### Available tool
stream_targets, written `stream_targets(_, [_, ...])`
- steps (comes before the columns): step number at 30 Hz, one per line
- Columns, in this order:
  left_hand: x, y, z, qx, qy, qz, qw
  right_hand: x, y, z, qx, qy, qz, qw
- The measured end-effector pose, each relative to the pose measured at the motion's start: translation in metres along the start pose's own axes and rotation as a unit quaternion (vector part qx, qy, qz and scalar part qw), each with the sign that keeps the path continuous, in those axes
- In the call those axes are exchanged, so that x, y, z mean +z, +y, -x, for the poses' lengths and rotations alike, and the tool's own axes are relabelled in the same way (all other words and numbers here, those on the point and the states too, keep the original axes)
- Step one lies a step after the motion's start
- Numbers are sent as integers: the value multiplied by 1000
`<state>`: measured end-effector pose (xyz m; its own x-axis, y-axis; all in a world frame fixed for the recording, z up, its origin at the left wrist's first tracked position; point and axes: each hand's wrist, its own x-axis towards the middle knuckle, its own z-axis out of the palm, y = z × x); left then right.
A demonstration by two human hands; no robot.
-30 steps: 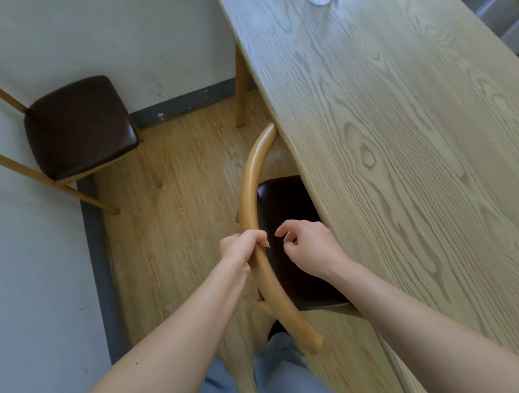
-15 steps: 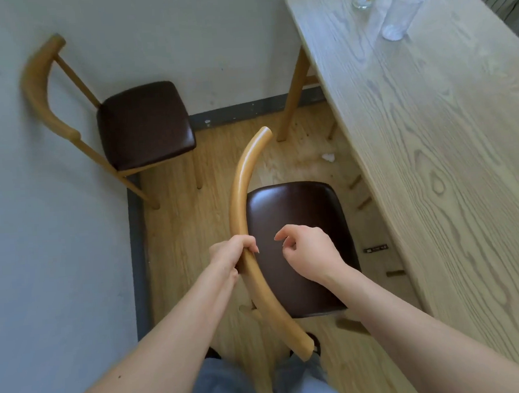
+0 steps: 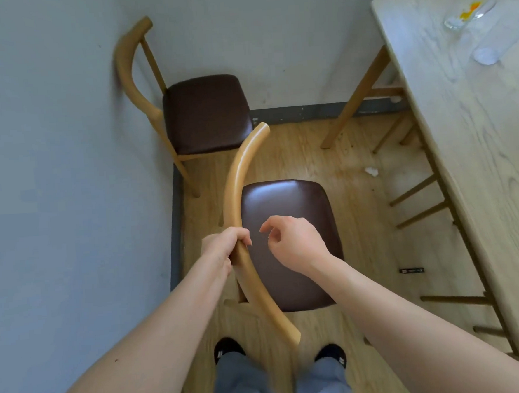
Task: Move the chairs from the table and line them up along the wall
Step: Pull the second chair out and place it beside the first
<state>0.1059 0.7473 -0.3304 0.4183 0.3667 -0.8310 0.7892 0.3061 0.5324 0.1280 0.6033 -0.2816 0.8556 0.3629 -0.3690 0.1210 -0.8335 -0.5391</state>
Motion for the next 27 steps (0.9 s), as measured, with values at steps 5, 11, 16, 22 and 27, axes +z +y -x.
stream_targets(5, [-49,5,-25,-19,-5,-10,1000,27,-33,-17,-8,-28,27,999])
stream_targets(11, [-90,13,-51,-30,7,-4,1000,50,-62,-35,-12,-47,45,998])
stream_targets(16, [-120,21,-68,-35,12,7,999,65,-83,-51,-22,-63,57,996])
stream_targets(22, [-164,21,-95,-54,30,41,997,81,-110,-68,-43,-79,68,994])
stream_targets(27, [-198,18,-117,-71,61,41,995,95,-128,-80,-59,-97,80,990])
